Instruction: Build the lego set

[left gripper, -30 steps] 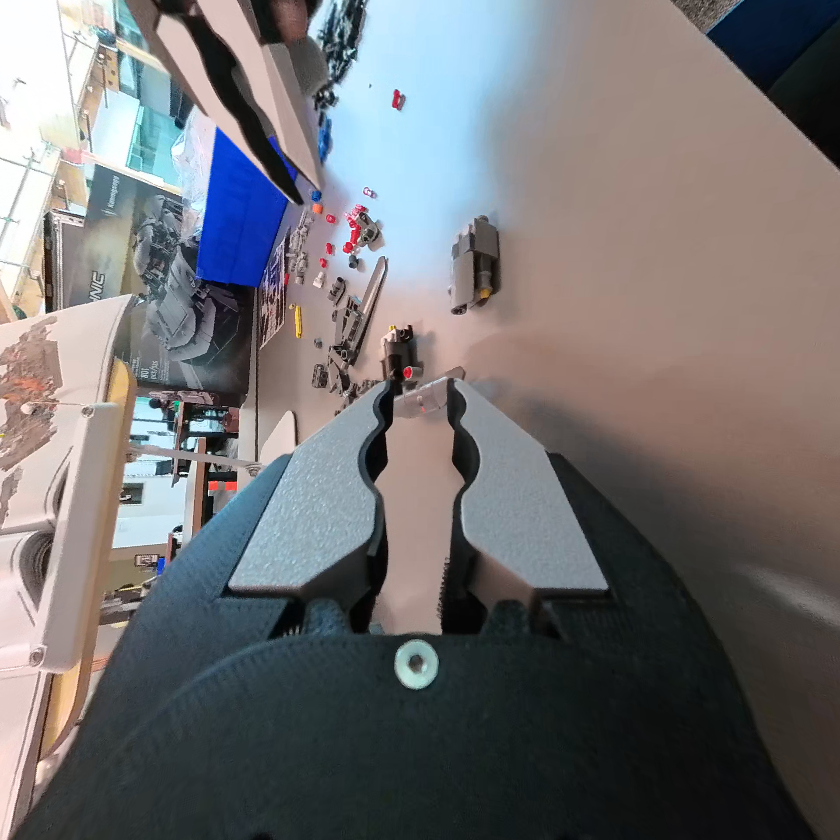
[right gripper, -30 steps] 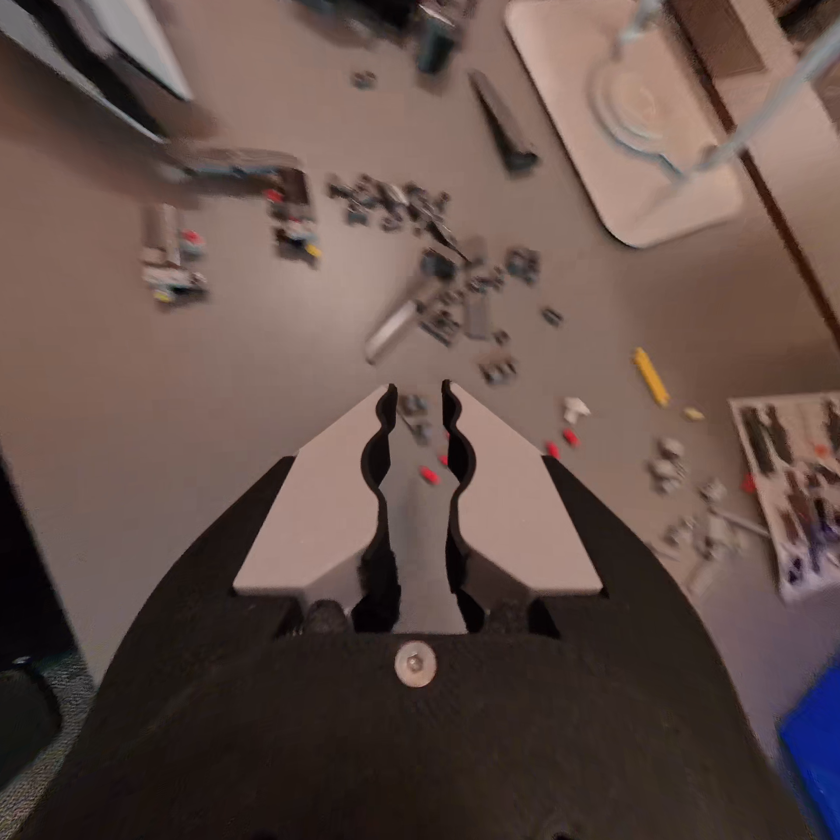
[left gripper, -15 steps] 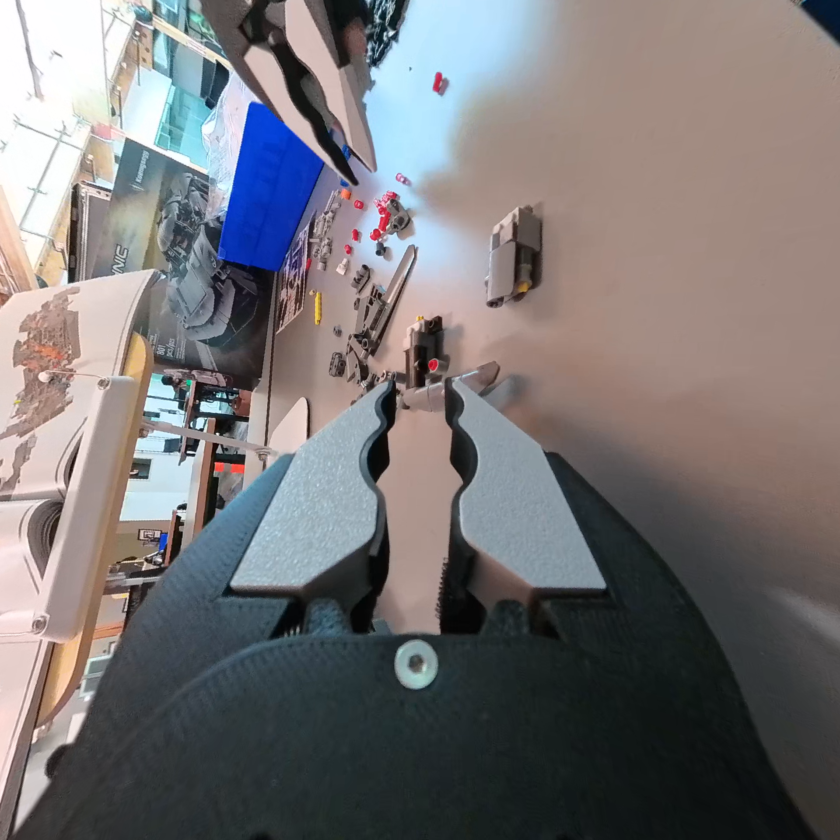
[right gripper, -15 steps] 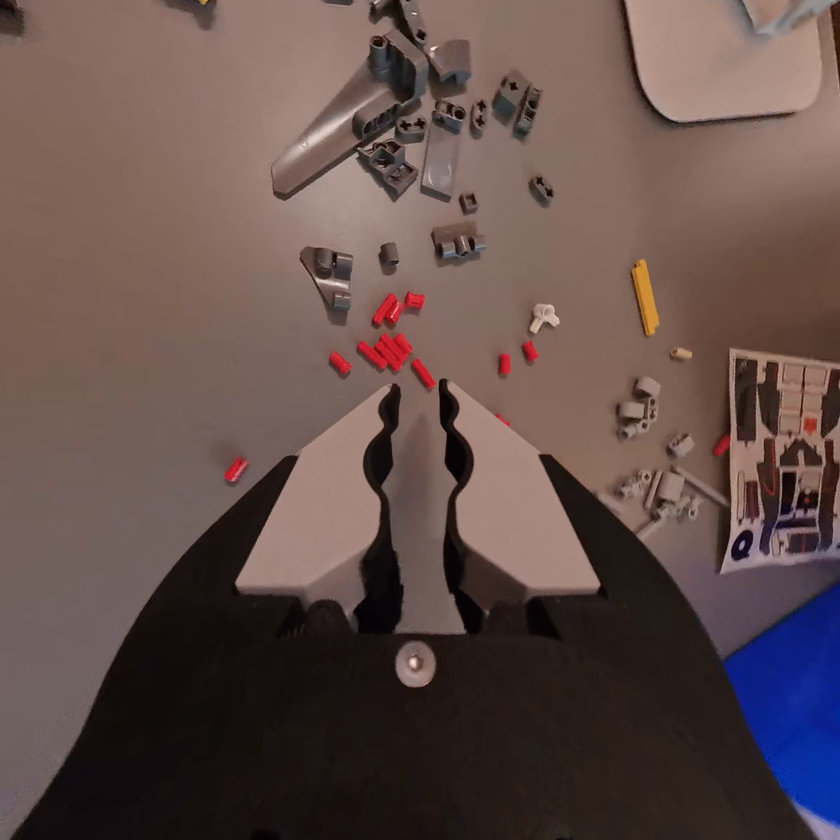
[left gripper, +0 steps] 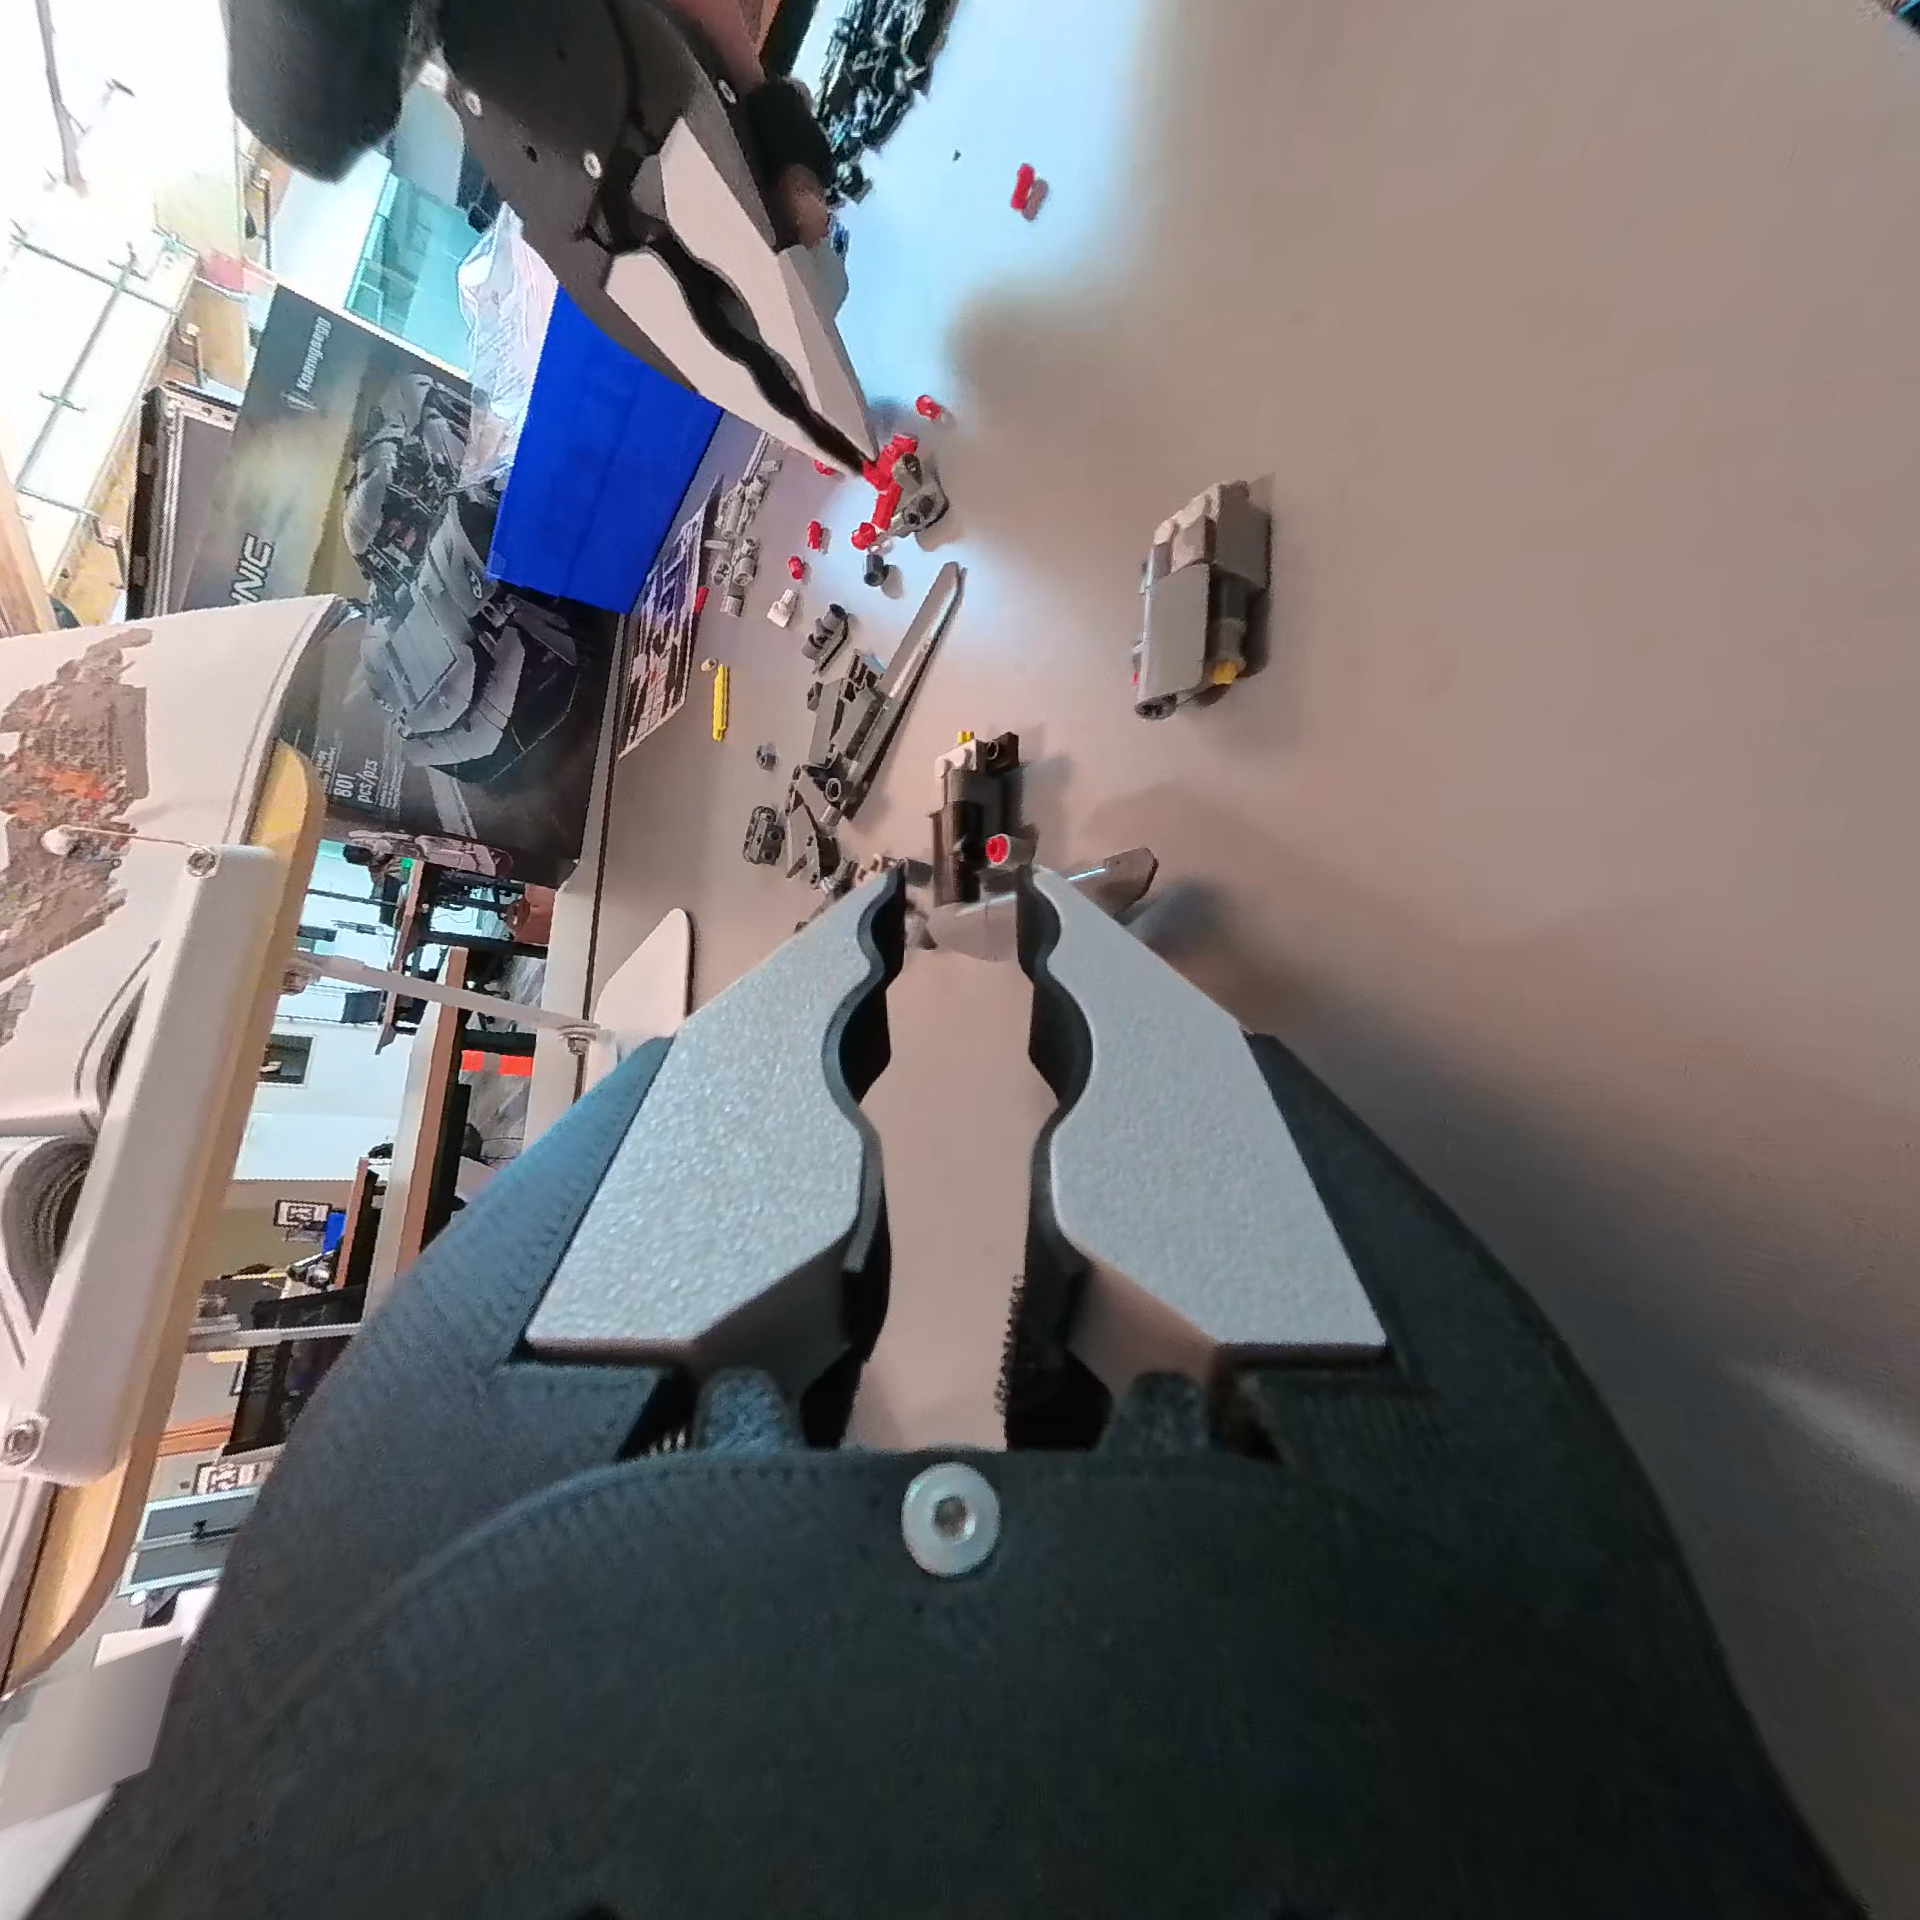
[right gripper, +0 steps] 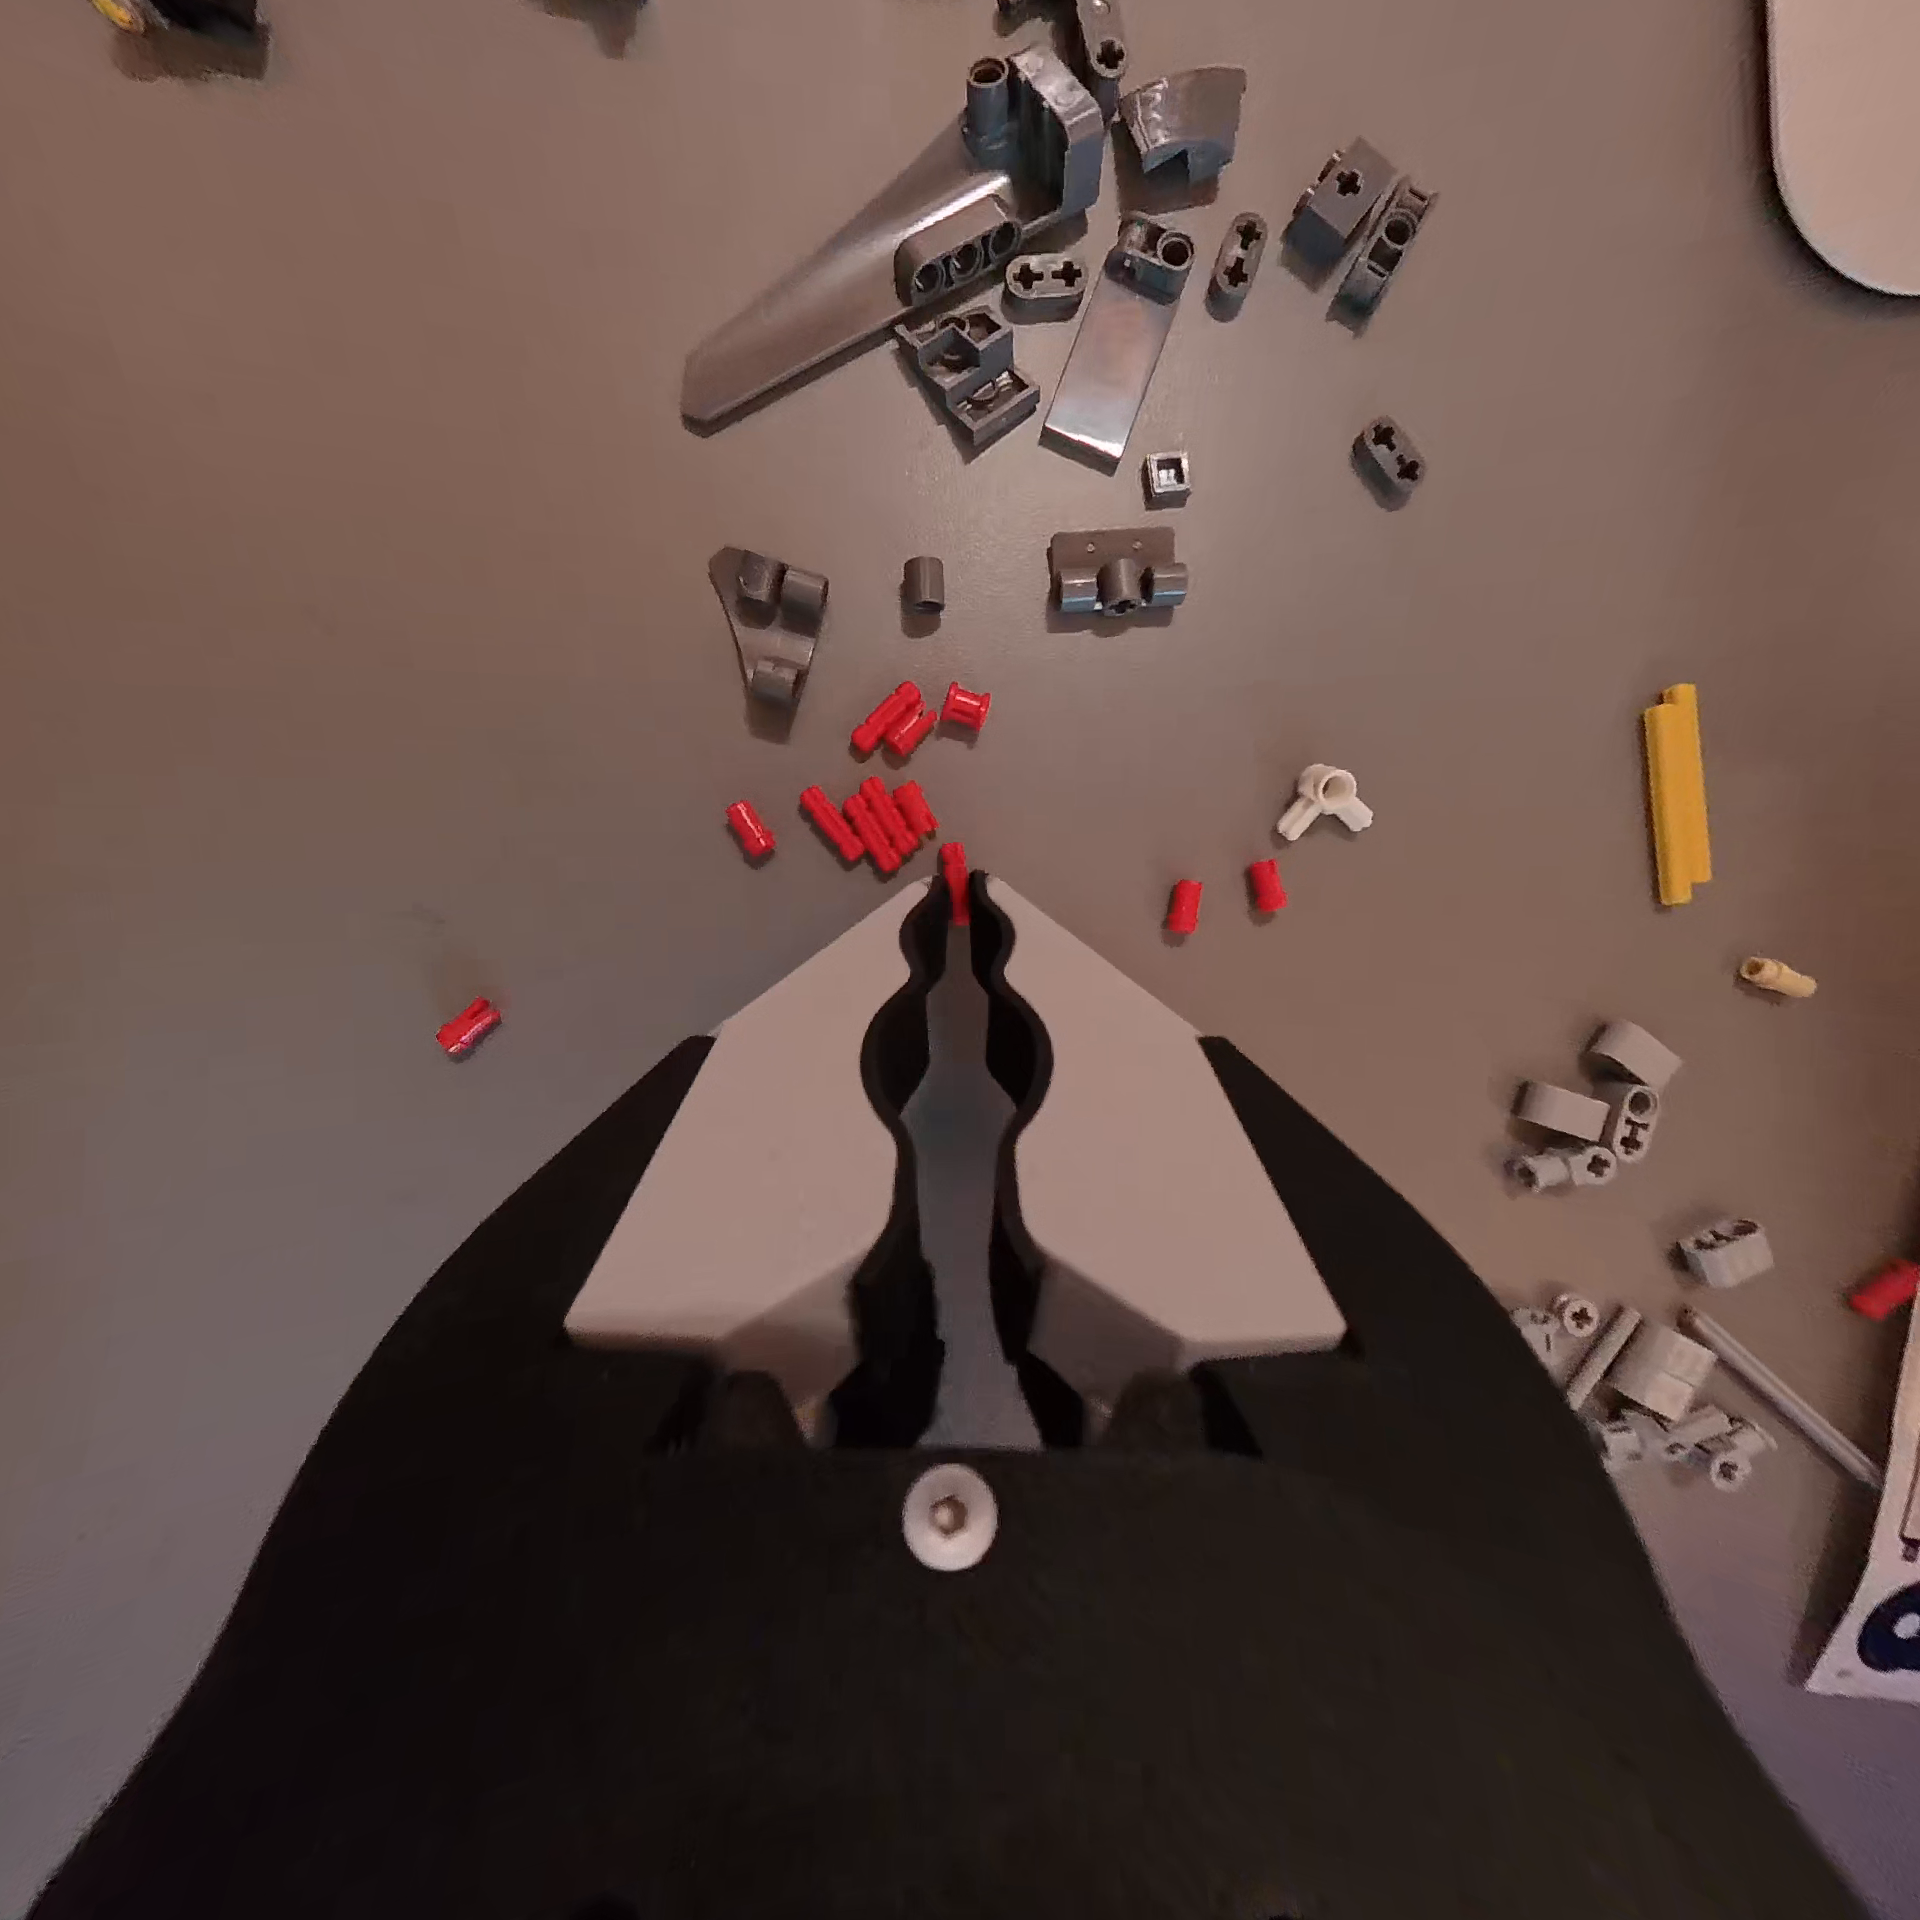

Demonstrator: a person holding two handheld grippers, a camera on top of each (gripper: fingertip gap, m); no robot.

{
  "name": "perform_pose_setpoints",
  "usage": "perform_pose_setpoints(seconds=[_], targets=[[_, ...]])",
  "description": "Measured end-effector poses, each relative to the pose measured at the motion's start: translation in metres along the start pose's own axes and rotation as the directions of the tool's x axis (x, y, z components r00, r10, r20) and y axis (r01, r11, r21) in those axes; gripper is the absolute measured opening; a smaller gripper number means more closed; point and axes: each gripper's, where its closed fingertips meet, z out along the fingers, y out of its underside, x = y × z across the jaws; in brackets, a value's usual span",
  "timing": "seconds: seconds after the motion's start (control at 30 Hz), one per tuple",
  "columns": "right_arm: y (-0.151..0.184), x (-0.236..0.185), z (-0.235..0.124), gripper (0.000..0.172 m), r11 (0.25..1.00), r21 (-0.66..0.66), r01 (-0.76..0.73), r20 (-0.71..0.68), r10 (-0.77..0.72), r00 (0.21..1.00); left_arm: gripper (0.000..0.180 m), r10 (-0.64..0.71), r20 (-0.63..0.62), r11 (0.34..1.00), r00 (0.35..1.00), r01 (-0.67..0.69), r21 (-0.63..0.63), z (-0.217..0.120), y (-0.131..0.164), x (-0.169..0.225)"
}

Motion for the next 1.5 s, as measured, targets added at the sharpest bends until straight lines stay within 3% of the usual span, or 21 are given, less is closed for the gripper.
perform_pose_setpoints(seconds=[0.27,0.5,0.67,0.83,1.17,1.3,1.5], targets=[[-0.019,-0.003,-0.009,0.0,0.989,0.139,-0.052,0.017,0.05,0.999,0.019,0.03,0.118,1.0,0.993,-0.029,-0.004,-0.001,-0.005,-0.022],[-0.103,-0.025,-0.021,0.0,0.958,0.287,-0.027,0.097,-0.001,0.995,0.019,0.062,0.258,0.998,0.964,-0.062,-0.01,-0.009,-0.015,-0.048],[-0.16,-0.045,0.007,0.0,0.946,0.325,-0.012,0.226,-0.066,0.972,0.019,0.082,0.279,0.997,0.957,-0.082,-0.01,-0.011,-0.017,-0.046],[-0.192,-0.058,0.032,0.0,0.944,0.33,-0.013,0.336,-0.104,0.936,0.02,0.116,0.301,0.993,0.947,-0.117,-0.013,-0.013,-0.021,-0.044],[-0.216,-0.076,0.037,0.0,0.949,0.314,-0.025,0.452,-0.126,0.883,0.019,0.176,0.305,0.984,0.936,-0.161,-0.074,-0.01,-0.016,-0.041],[-0.219,-0.081,0.037,0.0,0.948,0.315,-0.038,0.477,-0.124,0.87,0.006,0.199,0.316,0.98,0.928,-0.18,-0.086,-0.01,-0.016,-0.041],[-0.218,-0.081,0.037,0.0,0.948,0.311,-0.07,0.491,-0.098,0.865,0.004,0.208,0.316,0.977,0.926,-0.184,-0.103,-0.009,-0.016,-0.04]])
